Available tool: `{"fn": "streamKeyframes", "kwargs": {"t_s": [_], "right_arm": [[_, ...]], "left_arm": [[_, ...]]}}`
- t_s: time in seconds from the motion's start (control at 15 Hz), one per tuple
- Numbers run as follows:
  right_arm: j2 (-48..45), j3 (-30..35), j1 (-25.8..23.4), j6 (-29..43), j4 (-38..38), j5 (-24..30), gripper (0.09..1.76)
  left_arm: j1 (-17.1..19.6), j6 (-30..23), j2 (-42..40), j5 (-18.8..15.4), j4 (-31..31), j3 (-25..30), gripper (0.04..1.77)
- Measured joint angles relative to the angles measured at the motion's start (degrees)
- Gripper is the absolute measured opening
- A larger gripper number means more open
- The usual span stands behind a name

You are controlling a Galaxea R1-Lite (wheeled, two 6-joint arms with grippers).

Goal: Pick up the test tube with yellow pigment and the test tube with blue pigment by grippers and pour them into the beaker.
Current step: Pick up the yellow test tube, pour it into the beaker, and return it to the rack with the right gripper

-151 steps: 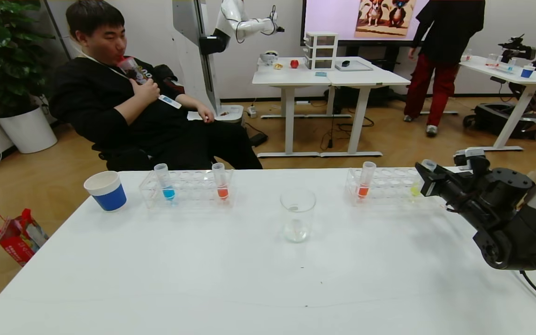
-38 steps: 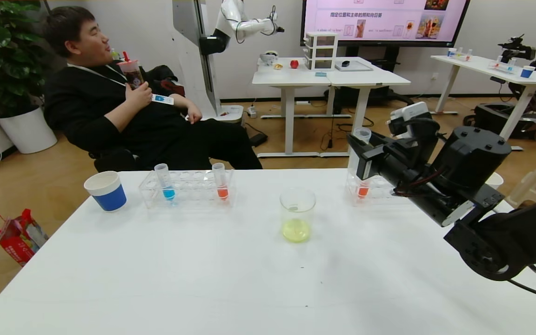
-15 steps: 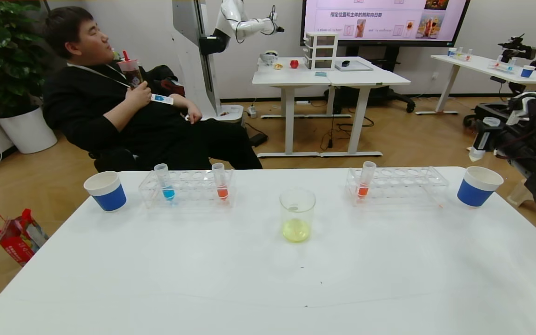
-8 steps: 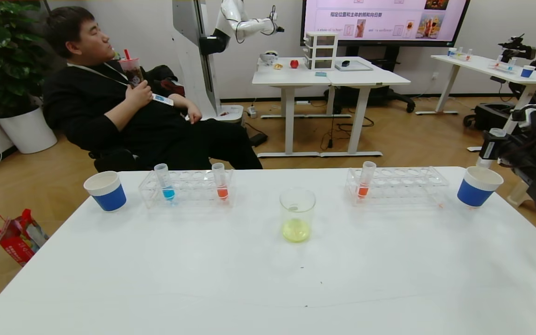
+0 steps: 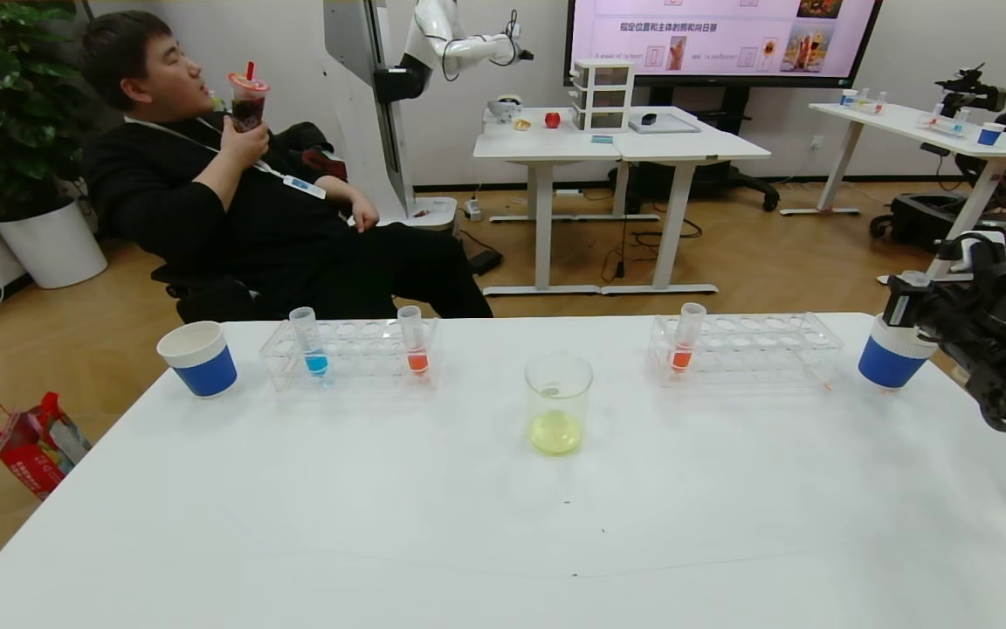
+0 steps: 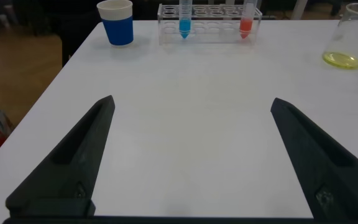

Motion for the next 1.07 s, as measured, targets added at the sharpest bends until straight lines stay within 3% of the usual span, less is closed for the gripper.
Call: {"fn": "streamKeyframes", "kwargs": {"t_s": [0.27, 0.33, 0.4, 0.47, 0.53, 0.6, 0.87, 1.07], "right_arm": [[0.2, 0.3, 0.2, 0.0, -0.2, 0.0, 0.51], [0.2, 0.3, 0.2, 0.0, -0.2, 0.0, 0.62], [0.1, 0.3, 0.1, 0.1, -0.4, 0.1, 0.86], [0.0, 0.3, 0.1, 0.1, -0.8, 0.1, 1.27], [0.0, 0.3, 0.1, 0.1, -2.0, 0.1, 1.57], [0.0, 0.5, 0.1, 0.0, -2.9, 0.1, 1.73], [-1.4, 1.3, 2.6, 0.1, -3.2, 0.4, 1.74], [-4.5, 1.4, 8.6, 0.1, -3.0, 0.2, 1.74]], "left_arm": [[0.0, 0.0, 0.0, 0.0, 0.0, 0.0, 1.75], [0.0, 0.0, 0.0, 0.0, 0.0, 0.0, 1.75], [0.0, 0.0, 0.0, 0.0, 0.0, 0.0, 1.75], [0.0, 0.0, 0.0, 0.0, 0.0, 0.0, 1.75], [0.0, 0.0, 0.0, 0.0, 0.0, 0.0, 1.75], [0.0, 0.0, 0.0, 0.0, 0.0, 0.0, 1.75], [0.0, 0.0, 0.0, 0.0, 0.0, 0.0, 1.75], [0.0, 0.0, 0.0, 0.0, 0.0, 0.0, 1.75]]}}
